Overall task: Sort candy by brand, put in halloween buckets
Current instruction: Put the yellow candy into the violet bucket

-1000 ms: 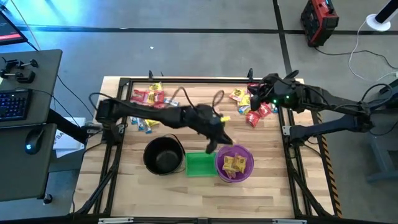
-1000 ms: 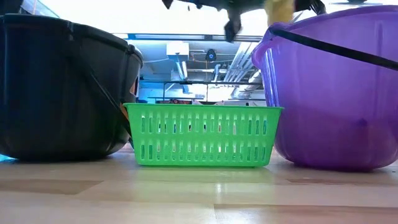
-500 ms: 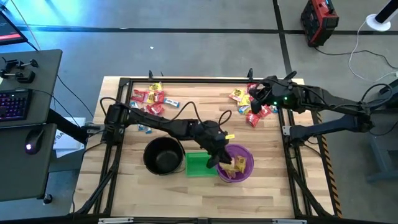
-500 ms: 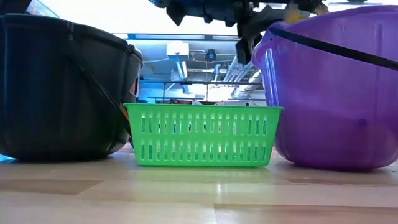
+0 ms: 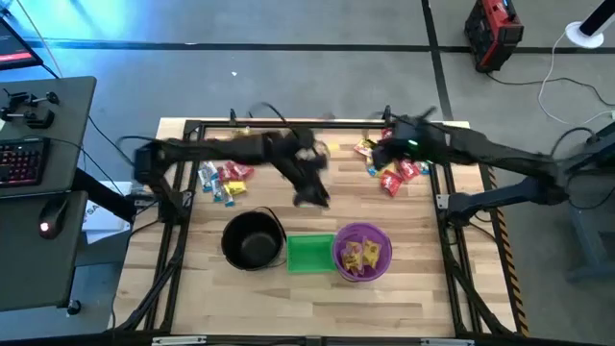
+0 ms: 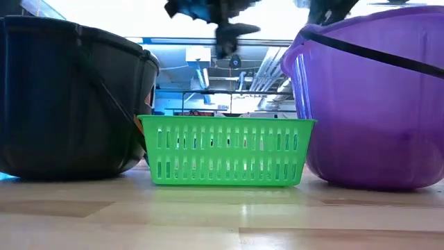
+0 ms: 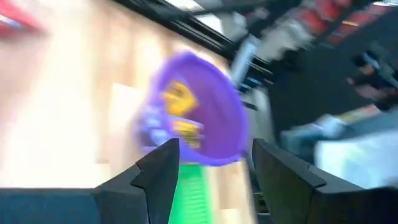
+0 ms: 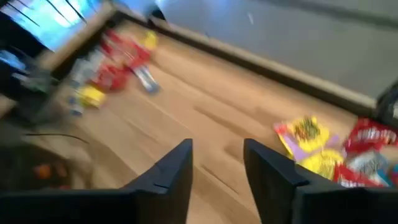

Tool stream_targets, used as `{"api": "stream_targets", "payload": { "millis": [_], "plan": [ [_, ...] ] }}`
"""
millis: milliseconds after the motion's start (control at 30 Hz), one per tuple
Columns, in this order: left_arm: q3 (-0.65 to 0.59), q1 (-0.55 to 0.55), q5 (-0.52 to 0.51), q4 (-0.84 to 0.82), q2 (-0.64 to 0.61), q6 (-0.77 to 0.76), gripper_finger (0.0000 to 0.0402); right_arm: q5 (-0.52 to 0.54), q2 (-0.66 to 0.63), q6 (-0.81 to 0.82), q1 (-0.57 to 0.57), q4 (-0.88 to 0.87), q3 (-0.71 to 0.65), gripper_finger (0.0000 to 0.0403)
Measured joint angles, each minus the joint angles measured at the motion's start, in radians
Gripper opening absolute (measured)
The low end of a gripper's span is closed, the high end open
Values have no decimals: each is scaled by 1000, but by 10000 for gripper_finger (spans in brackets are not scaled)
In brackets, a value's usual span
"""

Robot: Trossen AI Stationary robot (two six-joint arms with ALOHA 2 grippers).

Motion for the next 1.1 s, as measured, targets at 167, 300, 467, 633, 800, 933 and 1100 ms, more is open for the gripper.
{"api": "stream_targets", "payload": {
  "millis": [167, 300, 467, 633, 800, 933, 1100],
  "plan": [
    [0, 91, -211, -112, -218, 81, 187, -109, 224, -6, -192, 5, 0, 175],
    [-82, 78, -329, -83, -373, 73, 186, -130, 402, -125, -284, 68, -2, 175],
    [-293, -10, -459, -12, -563, -15, 186, -150, 571, -241, -321, 82, 30, 174],
    [-528, -102, -629, 143, -719, -194, 186, -131, 687, -299, -326, 43, 78, 174],
    [-657, -136, -739, 278, -798, -277, 186, -89, 743, -311, -323, 41, 92, 174],
    [-668, -137, -761, 284, -804, -279, 186, -86, 785, -309, -325, 54, 91, 174],
    [-668, -137, -778, 293, -800, -259, 186, -27, 821, -313, -325, 70, 91, 174]
  ]
}}
